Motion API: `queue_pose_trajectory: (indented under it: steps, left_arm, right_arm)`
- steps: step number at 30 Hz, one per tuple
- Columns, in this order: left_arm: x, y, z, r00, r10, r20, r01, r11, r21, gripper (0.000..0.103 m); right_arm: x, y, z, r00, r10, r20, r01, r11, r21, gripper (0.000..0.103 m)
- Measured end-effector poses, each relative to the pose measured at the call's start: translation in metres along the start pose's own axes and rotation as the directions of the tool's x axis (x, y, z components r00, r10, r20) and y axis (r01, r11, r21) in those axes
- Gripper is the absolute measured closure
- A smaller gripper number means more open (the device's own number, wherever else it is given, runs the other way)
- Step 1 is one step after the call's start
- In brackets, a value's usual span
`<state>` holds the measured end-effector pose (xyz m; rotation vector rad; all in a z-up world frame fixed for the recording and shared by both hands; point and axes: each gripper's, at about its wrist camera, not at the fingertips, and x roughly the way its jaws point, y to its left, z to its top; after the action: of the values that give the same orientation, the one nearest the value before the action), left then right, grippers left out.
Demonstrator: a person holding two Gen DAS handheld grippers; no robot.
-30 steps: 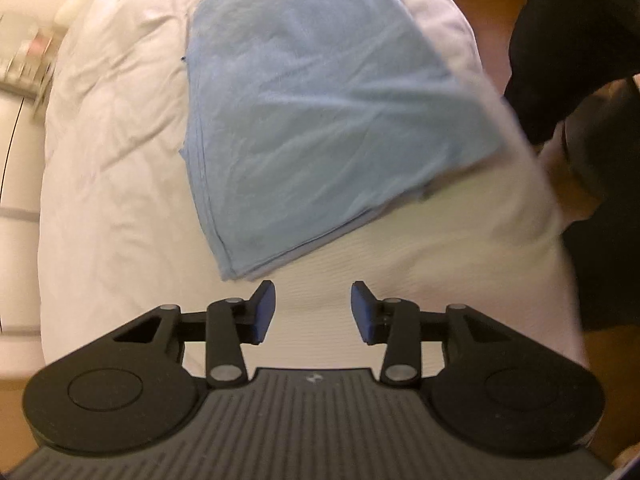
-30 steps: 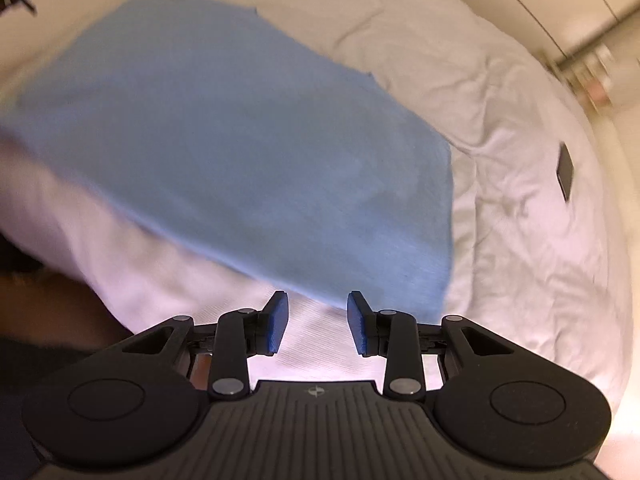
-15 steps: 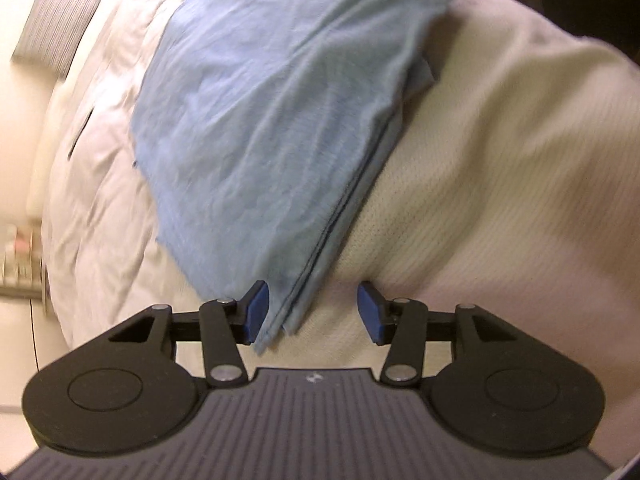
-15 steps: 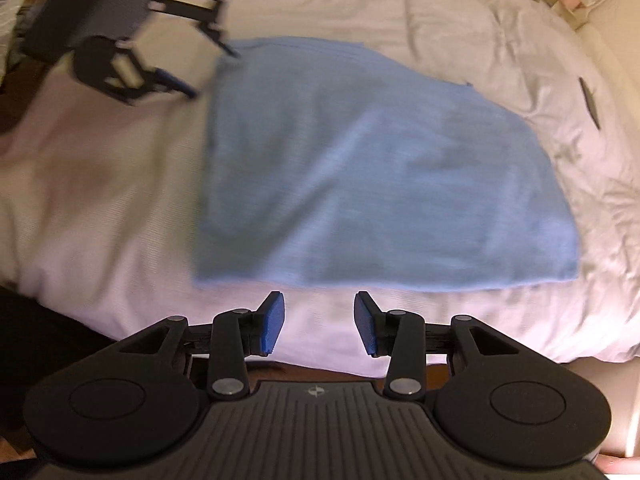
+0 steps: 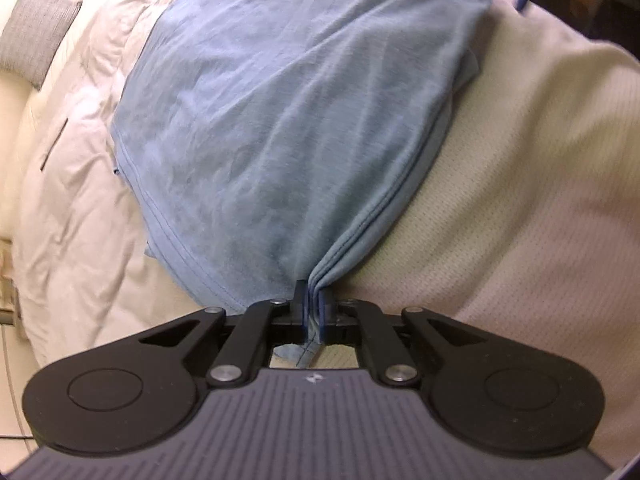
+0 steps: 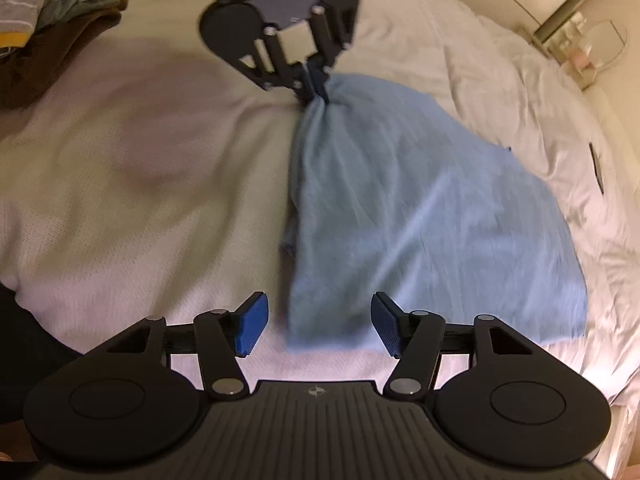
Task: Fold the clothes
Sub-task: 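Grasp the folded shirt edge with the left gripper while the right gripper grasps the opposite end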
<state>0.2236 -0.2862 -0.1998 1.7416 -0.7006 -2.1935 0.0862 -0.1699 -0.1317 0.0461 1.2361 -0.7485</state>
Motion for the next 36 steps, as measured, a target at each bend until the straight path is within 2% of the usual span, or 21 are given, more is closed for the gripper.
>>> queue_pose_trajectory:
  steps: [2,6,8,11,18,26,31,36]
  left_arm:
    - [-0.001,0.005,0.0,1.0,-0.025,0.007,0.025,0.999,-0.042,0.1]
    - [-0.001,0.014,-0.002,0.997,-0.068,0.022,0.07,0.992,-0.108,0.1]
    - [-0.003,0.016,-0.004,0.996,-0.083,0.026,0.086,0.988,-0.126,0.1]
    - [-0.015,0.022,-0.002,0.996,-0.082,0.028,0.085,0.987,-0.136,0.1]
    - [-0.042,0.039,0.001,0.997,-0.075,0.033,0.079,0.984,-0.158,0.101]
    - [-0.074,0.114,0.034,0.999,-0.012,0.051,0.02,0.987,-0.161,0.101]
    - [-0.064,0.171,0.068,0.999,-0.01,0.043,0.015,0.992,-0.124,0.101]
    - [-0.027,0.234,0.109,0.999,-0.04,0.025,0.042,0.996,-0.082,0.101]
  right_arm:
    - [0.003,0.008,0.002,1.0,-0.014,0.0,0.014,0.999,-0.035,0.044]
    - [0.024,0.021,-0.002,0.994,-0.101,-0.044,0.094,0.986,-0.134,0.047]
    - [0.031,0.019,-0.004,0.991,-0.125,-0.045,0.117,0.982,-0.149,0.064]
    - [0.031,0.004,-0.004,0.992,-0.114,-0.048,0.109,0.989,-0.103,0.1]
    - [-0.008,-0.05,0.01,0.999,-0.052,-0.009,0.052,0.997,0.06,0.1]
    - [-0.046,-0.133,0.021,0.999,-0.038,0.038,0.03,0.981,0.193,0.1]
    - [-0.051,-0.195,0.014,0.997,-0.04,0.061,0.023,0.966,0.258,0.1]
    - [-0.033,-0.27,-0.008,0.997,-0.009,0.079,-0.018,0.943,0.332,0.1]
